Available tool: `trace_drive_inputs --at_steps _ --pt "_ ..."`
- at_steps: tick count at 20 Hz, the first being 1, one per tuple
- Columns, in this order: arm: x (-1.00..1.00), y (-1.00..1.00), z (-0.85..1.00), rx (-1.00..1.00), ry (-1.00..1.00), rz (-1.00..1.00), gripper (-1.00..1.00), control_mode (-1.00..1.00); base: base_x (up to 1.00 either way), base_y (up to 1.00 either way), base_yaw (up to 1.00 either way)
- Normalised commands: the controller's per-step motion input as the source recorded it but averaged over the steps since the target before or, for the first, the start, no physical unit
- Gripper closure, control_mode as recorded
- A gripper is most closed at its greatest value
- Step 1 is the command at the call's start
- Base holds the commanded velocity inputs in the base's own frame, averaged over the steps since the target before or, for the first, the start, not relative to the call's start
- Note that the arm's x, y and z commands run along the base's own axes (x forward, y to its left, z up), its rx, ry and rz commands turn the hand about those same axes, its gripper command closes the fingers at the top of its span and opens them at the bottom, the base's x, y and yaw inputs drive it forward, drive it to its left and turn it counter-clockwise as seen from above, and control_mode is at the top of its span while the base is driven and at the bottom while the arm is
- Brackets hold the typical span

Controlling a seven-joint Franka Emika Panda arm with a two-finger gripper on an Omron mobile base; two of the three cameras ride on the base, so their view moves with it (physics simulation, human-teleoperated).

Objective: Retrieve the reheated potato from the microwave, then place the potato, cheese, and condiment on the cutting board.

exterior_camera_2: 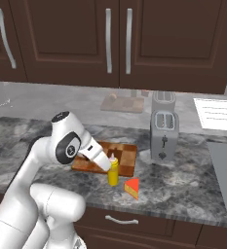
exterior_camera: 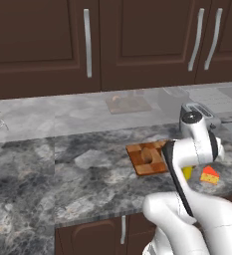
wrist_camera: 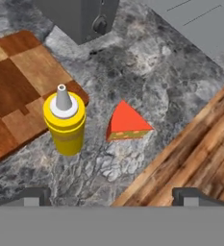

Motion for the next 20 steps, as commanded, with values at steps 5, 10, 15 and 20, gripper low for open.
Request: trace_drive_inputs --at_steps 5,10,15,20 --pt "0.0 -0.05 -0.11 0.0 0.1 0.15 -1.0 -1.0 0.0 0.0 0.0" --pt "0.05 0.0 -0.03 0.05 0.06 0.16 -1.0 -1.0 0.0 0.0 0.0" --pt "0.02 0.0 -0.16 0.1 0.0 0.15 -1.0 -1.0 0.0 0.0 0.0" --pt "0.07 0.0 -0.25 0.13 0.0 0.07 -1.0 -1.0 0.0 0.0 0.0"
